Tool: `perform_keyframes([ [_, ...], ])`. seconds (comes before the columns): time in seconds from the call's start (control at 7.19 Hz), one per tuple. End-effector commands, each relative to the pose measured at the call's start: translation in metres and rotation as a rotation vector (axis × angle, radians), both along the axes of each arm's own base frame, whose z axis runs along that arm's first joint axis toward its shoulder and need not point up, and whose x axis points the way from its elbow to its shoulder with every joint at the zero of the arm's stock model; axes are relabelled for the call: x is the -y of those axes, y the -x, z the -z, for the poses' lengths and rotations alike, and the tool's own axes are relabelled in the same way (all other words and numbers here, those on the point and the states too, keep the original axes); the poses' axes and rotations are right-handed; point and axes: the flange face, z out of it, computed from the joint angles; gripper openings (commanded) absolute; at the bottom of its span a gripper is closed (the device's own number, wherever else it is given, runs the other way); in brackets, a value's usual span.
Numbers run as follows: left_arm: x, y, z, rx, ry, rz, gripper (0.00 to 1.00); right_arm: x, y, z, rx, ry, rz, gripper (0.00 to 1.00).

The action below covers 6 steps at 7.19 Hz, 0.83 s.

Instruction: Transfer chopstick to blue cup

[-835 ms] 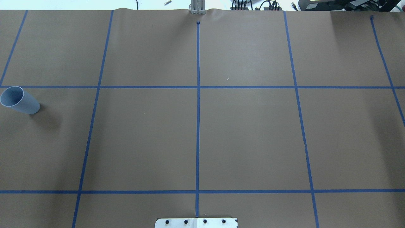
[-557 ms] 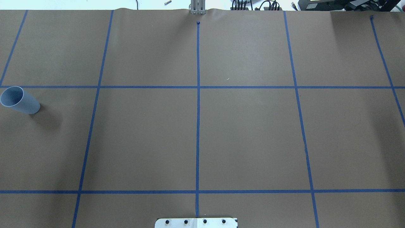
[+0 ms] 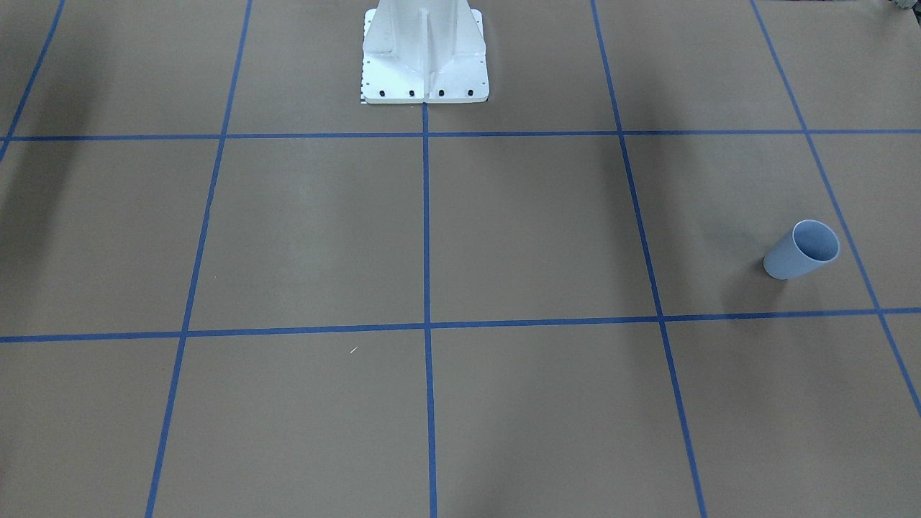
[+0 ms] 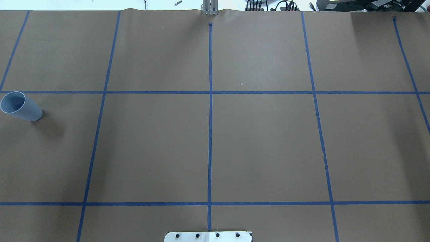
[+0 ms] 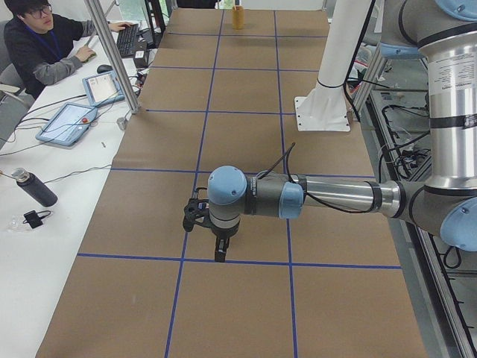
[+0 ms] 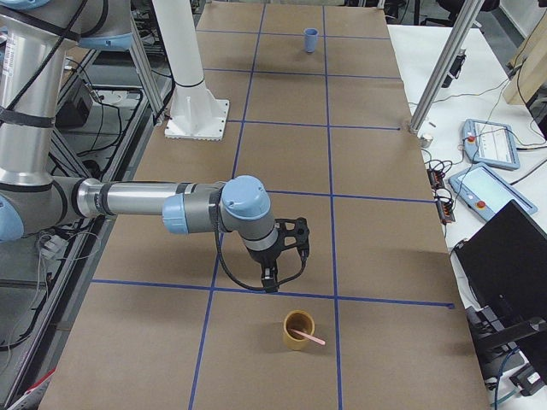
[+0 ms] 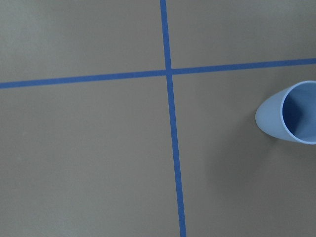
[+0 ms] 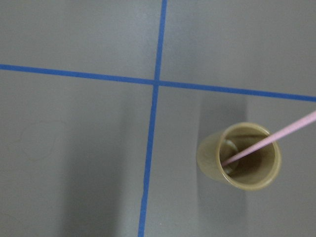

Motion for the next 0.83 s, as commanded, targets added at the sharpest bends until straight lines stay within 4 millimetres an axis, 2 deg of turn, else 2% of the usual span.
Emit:
perform_keyframes([
  [0.0,0.062,0.006,0.020,0.002,-0.123,0.003,0.98,-0.001,0.004,0.010,0.081,-0.114,0.024,1.00],
  [0.14,0.062,0.006,0.021,0.004,-0.145,-0.005,0.98,-0.011,0.004,-0.001,0.123,-0.143,0.027,1.00],
  [0.28,0.057,0.005,0.024,0.013,-0.215,-0.023,0.98,-0.007,0.003,0.014,0.126,-0.176,0.003,1.00],
  [0.42,0.058,-0.015,0.023,-0.012,-0.184,0.005,0.98,-0.004,0.007,0.023,0.155,-0.114,-0.066,1.00],
  [0.56,0.060,-0.050,0.035,-0.057,-0.144,0.044,0.98,0.002,0.026,0.032,0.167,-0.050,-0.087,1.00],
  [0.7,0.040,-0.091,0.016,-0.083,-0.105,0.046,0.98,0.010,0.052,0.039,0.116,-0.008,-0.095,1.00],
])
